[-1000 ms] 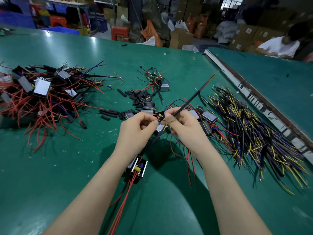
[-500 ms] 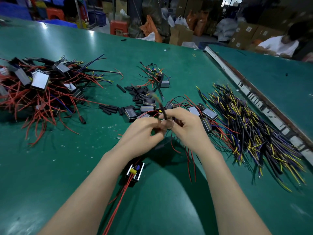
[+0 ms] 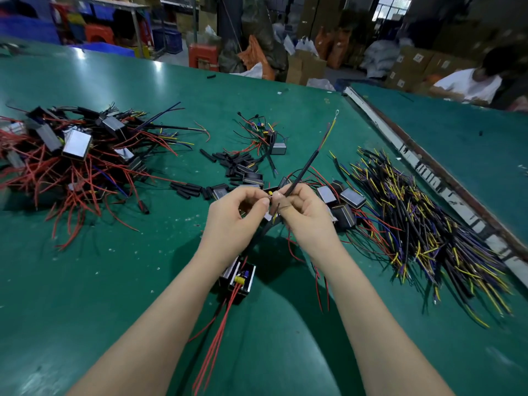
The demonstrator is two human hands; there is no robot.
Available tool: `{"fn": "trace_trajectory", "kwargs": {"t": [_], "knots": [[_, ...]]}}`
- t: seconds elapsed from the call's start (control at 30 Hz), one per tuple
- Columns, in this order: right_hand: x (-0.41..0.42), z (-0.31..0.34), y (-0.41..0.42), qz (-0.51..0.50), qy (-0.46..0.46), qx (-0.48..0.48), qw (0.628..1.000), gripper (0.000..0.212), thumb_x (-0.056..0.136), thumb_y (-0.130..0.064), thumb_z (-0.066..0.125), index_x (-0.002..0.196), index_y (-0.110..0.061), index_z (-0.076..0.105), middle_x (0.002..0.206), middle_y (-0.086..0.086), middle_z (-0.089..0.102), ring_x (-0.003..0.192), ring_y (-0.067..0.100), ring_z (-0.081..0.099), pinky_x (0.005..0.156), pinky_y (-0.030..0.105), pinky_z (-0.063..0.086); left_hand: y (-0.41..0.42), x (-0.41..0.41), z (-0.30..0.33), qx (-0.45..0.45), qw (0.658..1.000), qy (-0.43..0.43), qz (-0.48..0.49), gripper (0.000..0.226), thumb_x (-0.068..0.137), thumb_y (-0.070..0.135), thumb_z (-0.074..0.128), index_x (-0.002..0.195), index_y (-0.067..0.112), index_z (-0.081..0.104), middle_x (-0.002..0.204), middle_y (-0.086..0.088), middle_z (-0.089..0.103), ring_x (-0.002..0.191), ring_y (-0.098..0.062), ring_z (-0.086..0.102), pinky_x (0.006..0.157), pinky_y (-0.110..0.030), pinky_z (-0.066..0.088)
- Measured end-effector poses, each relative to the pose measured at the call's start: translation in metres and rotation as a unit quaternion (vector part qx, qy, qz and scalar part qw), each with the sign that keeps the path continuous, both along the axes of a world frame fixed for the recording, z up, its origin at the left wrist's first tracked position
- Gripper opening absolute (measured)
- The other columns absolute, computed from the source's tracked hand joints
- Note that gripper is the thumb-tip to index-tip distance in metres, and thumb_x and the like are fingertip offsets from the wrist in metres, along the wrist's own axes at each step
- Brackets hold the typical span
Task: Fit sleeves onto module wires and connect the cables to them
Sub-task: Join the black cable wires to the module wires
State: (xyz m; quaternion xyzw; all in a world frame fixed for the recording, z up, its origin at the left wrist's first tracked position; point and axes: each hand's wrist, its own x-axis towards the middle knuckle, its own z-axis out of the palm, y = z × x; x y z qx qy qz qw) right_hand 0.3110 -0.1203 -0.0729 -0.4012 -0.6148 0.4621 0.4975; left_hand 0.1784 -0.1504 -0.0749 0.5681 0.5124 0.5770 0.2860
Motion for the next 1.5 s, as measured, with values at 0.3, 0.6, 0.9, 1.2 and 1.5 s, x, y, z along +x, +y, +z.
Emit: {"fn": "trace_trajectory", "kwargs": {"t": [0.3,0.6,0.9,1.2,1.5], "knots": [[0.008,0.005,-0.005,0.065,-0.075,0.076,0.992,0.015,0.097,-0.009,0.051,0.094,-0.023,0.047,0.068,-0.013,0.063,0.068,0.0,0.057,0.069,0.013,0.042,0.0,0.001,-0.001,0.003,0.992,0.093,0.081,0.017,0.084,0.016,0.064,0.075,0.029,0.063,0.053,0.026,0.054,0.047,-0.001,0.042,0.05,-0.009,0.031],[0.023,0.004,0.001,0.031,-0.235,0.195,0.952,0.035,0.087,0.002,0.06,0.109,-0.026,0.065,0.084,-0.025,0.061,0.074,0.011,0.059,0.074,0.031,0.048,-0.001,0.0,-0.001,-0.021,0.967,0.252,-0.017,0.01,0.082,0.017,0.065,0.088,0.018,0.073,0.071,0.011,0.066,0.066,-0.001,0.054,0.068,-0.017,0.042],[0.031,0.007,0.003,0.068,-0.202,0.128,0.969,0.02,0.09,-0.021,0.063,0.097,-0.04,0.063,0.077,-0.014,0.063,0.07,0.029,0.053,0.068,0.037,0.044,-0.004,-0.006,0.006,-0.061,0.967,0.158,-0.19,0.026,0.085,0.004,0.064,0.07,0.026,0.063,0.065,0.012,0.057,0.062,0.006,0.048,0.065,-0.017,0.039],[0.007,0.008,-0.004,0.016,0.034,-0.03,0.999,0.011,0.096,-0.017,0.055,0.085,-0.018,0.053,0.056,-0.013,0.06,0.039,-0.002,0.038,0.041,0.009,0.029,-0.005,0.004,0.004,-0.067,0.983,-0.094,-0.141,0.019,0.089,-0.003,0.058,0.083,0.014,0.064,0.068,0.011,0.064,0.067,-0.002,0.055,0.068,-0.014,0.046],[-0.005,0.01,-0.01,0.024,0.058,-0.093,0.994,0.011,0.099,-0.012,0.05,0.088,-0.014,0.05,0.048,-0.012,0.056,0.032,-0.001,0.034,0.036,0.01,0.026,-0.001,0.009,-0.006,0.004,0.999,-0.028,0.025,0.023,0.087,0.008,0.064,0.079,0.03,0.064,0.064,0.019,0.064,0.056,0.002,0.051,0.06,-0.012,0.044]]}}
